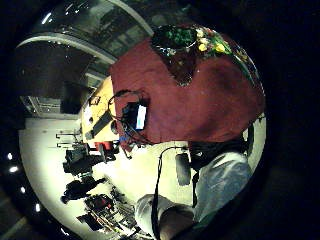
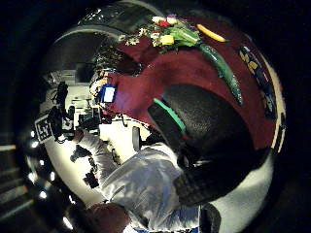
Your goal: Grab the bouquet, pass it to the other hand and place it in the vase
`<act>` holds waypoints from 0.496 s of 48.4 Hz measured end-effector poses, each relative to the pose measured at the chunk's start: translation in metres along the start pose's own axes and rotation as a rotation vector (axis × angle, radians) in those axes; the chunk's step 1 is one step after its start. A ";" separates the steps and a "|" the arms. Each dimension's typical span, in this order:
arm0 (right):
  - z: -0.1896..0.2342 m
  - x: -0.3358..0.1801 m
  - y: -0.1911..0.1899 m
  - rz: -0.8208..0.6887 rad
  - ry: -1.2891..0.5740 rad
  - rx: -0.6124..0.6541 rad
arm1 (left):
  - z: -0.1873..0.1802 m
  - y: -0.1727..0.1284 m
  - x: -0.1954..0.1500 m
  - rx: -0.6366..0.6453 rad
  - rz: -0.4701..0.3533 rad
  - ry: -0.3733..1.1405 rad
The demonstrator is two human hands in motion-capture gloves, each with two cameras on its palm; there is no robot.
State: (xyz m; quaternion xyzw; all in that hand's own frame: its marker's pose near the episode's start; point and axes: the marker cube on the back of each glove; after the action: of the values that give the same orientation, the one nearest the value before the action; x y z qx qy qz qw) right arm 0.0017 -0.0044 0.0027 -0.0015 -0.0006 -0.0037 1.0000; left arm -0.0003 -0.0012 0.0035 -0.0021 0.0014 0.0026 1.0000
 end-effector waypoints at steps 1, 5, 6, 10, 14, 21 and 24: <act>0.000 0.000 0.000 -0.001 0.000 0.000 | 0.000 0.000 0.000 -0.001 0.000 -0.001; -0.001 -0.002 0.003 -0.001 -0.005 0.000 | 0.001 0.004 0.001 -0.006 -0.003 -0.006; -0.001 -0.002 0.005 -0.001 -0.007 0.003 | 0.001 0.005 0.002 -0.006 -0.002 -0.006; -0.002 -0.002 0.009 -0.006 -0.013 0.016 | 0.001 0.008 0.004 0.001 0.002 -0.006; -0.004 -0.003 0.012 -0.011 -0.019 0.028 | 0.002 0.009 0.005 0.005 0.009 -0.006; -0.009 -0.005 0.009 -0.020 -0.029 0.048 | 0.010 0.002 0.008 0.017 0.026 0.042; -0.012 -0.006 0.008 -0.016 -0.031 0.053 | 0.014 -0.002 0.011 0.026 0.032 0.076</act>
State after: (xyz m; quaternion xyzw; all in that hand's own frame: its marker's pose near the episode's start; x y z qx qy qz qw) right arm -0.0041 0.0031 -0.0092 0.0250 -0.0160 -0.0117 0.9995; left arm 0.0105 -0.0030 0.0179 0.0108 0.0394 0.0183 0.9990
